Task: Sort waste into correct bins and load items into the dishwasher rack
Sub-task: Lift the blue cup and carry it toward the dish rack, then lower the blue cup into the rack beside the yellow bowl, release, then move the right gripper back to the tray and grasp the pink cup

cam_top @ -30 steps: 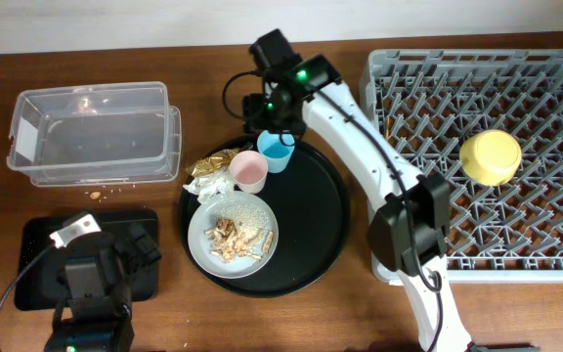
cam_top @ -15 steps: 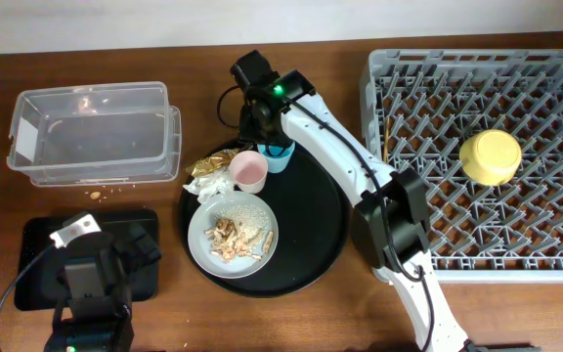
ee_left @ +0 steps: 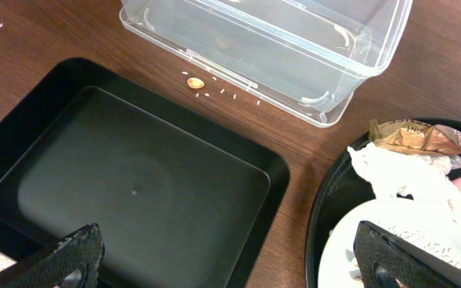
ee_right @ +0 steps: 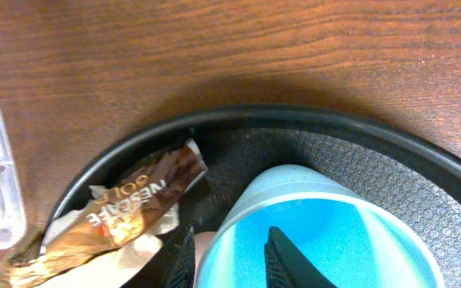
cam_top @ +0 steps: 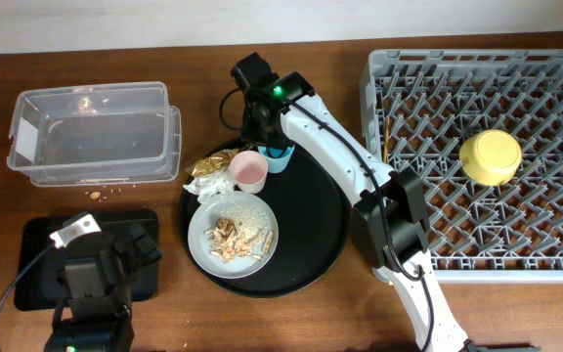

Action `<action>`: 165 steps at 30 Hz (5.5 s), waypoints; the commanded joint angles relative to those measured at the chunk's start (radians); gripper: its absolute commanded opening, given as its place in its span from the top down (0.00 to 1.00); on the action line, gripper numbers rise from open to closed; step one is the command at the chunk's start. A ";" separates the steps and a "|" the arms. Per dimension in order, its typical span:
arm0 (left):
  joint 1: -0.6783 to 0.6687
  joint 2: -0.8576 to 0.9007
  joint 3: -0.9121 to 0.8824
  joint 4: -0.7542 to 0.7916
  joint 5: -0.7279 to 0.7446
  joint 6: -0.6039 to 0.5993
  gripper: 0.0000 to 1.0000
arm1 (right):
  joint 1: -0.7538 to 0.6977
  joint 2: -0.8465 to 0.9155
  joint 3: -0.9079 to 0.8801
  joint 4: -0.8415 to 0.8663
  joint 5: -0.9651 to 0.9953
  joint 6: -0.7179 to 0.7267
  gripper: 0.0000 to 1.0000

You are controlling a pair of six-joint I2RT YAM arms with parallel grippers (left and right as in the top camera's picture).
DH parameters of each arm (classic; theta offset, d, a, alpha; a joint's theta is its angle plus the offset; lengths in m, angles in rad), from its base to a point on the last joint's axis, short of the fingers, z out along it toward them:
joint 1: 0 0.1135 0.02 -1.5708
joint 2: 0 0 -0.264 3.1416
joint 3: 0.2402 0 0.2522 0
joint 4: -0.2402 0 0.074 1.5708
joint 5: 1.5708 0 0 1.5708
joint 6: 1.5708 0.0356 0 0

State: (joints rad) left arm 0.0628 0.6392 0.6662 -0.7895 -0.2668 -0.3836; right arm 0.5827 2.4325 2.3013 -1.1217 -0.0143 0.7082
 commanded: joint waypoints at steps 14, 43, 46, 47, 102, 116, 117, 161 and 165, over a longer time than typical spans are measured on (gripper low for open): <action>-0.004 -0.006 0.013 0.002 -0.010 -0.005 0.01 | -0.020 0.000 0.164 -0.150 0.027 0.003 0.96; -0.004 -0.006 0.013 0.002 -0.011 -0.005 0.01 | -0.784 -0.102 0.582 -0.550 -0.587 -0.549 0.96; -0.004 -0.006 0.013 0.002 -0.010 -0.005 0.01 | -0.851 -0.047 0.581 -0.543 -0.755 -0.600 0.96; -0.004 -0.006 0.013 0.002 -0.010 -0.005 0.01 | -0.862 -0.029 0.581 -0.538 -0.774 -0.600 0.96; -0.004 -0.006 0.013 0.002 -0.010 -0.005 0.01 | -1.038 0.079 0.345 -0.532 -0.549 -0.452 0.59; -0.004 -0.006 0.013 0.002 -0.010 -0.005 0.01 | -0.930 -0.159 0.354 -0.531 -0.265 -0.401 0.55; -0.004 -0.006 0.013 0.002 -0.010 -0.005 0.01 | -0.905 -0.159 0.354 -0.531 -0.253 -0.402 0.55; -0.004 -0.006 0.013 0.002 -0.011 -0.005 0.01 | 0.201 -0.041 -0.058 0.006 0.229 0.029 0.79; -0.004 -0.006 0.013 0.002 -0.010 -0.005 0.01 | 0.186 -0.064 0.047 -0.064 0.232 -0.018 0.88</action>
State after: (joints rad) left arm 0.0628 0.6392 0.6662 -0.7895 -0.2668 -0.3836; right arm 0.7830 2.4062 2.2482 -1.1526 0.1974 0.7250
